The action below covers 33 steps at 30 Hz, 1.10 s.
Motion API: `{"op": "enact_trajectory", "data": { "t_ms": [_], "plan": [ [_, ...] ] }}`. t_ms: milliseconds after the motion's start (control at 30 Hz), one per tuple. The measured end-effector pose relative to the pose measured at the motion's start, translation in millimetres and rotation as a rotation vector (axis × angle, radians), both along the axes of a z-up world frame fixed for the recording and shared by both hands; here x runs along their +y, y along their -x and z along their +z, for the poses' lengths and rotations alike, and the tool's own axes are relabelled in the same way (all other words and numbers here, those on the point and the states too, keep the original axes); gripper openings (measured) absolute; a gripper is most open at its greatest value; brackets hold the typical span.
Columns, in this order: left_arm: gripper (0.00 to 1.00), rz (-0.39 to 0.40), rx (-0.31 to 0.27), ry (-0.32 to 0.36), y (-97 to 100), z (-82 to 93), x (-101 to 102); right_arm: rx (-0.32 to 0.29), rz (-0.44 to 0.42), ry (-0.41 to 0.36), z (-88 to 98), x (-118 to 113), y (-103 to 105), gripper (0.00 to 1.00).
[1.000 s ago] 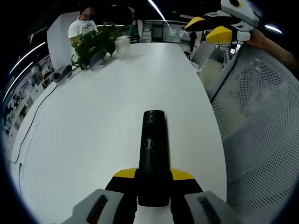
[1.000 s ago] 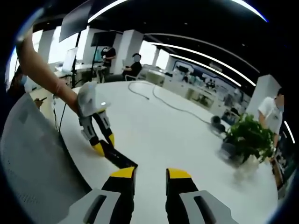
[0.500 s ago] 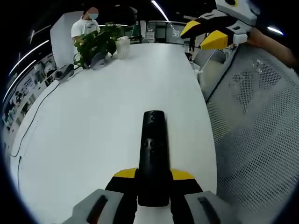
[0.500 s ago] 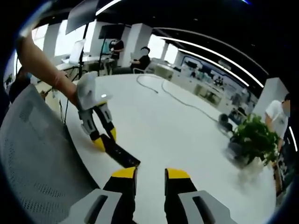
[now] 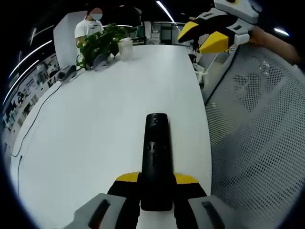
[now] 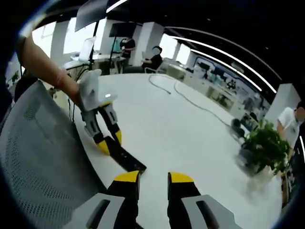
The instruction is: Press the specified remote control buttons in sequence, fully releasing each button before pressing the next.
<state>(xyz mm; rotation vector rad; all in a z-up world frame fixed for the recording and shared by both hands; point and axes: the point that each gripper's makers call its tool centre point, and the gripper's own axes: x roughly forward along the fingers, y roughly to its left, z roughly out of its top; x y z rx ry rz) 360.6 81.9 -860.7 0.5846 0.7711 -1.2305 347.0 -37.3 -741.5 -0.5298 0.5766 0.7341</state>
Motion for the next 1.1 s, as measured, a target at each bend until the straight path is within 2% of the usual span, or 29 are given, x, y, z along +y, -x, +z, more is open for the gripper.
{"op": "enact_trajectory", "data": {
  "t_ms": [300,567,900,1100],
  "plan": [
    [0.25,-0.010,0.002,-0.021,10.1,-3.1,-5,0.016,0.012,-0.011,-1.9,3,2,0.19],
    [0.25,-0.047,0.002,-0.073,18.1,-4.3,-6,0.031,0.024,-0.015,-3.9,5,4,0.19],
    [0.25,-0.015,0.014,-0.095,23.8,-5.3,-4,0.047,0.044,-0.007,-7.1,8,7,0.19],
    [0.25,-0.022,0.019,-0.132,29.7,-5.0,-4,0.066,0.117,0.030,-12.5,19,18,0.15]
  ]
}}
